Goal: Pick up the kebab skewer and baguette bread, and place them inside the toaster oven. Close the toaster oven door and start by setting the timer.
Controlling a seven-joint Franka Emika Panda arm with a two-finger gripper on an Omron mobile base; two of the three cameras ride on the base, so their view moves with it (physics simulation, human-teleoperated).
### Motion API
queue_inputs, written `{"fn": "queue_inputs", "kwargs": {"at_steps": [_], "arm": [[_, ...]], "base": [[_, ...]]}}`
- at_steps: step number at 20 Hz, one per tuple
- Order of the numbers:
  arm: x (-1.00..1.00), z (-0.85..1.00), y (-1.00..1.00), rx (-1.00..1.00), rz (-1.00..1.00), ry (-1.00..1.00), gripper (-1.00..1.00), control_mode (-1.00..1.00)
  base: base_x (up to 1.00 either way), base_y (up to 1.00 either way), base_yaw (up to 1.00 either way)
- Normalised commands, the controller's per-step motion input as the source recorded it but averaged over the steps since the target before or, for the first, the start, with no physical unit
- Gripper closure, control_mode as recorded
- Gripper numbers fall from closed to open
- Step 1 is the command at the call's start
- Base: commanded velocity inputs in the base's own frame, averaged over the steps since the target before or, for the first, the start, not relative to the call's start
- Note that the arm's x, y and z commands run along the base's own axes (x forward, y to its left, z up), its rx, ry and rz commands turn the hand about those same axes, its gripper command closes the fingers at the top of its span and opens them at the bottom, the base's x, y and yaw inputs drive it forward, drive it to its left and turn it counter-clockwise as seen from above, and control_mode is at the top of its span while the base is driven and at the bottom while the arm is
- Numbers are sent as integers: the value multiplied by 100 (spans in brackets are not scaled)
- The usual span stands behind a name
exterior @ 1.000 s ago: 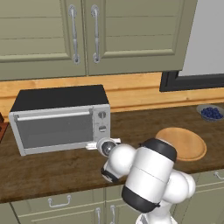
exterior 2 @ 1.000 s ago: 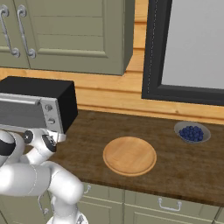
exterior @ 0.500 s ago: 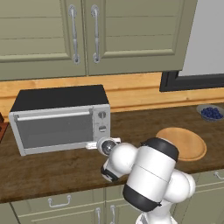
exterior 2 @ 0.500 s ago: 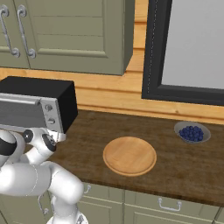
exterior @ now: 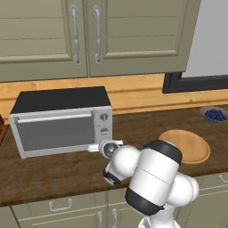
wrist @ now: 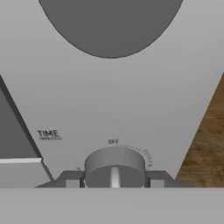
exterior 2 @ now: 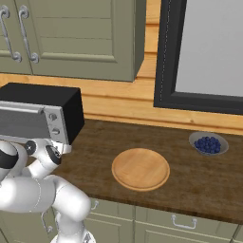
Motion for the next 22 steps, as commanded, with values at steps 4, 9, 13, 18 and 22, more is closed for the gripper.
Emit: {"fn": "queue_inputs", "kwargs": {"at_steps": [4, 9, 13, 18, 22], "arm": [[0, 0, 0, 0, 0, 0, 100, -100], [0, 0, -2, 3, 0, 0, 100, -100], [0, 0, -6, 13, 0, 0, 100, -100], [0, 0, -16, 18, 0, 0, 100, -100], [0, -1, -18, 18, 0, 0, 100, -100]], "base": [[0, 0, 0], [0, 0, 0], [0, 0, 0], [0, 0, 0], [0, 0, 0]]}}
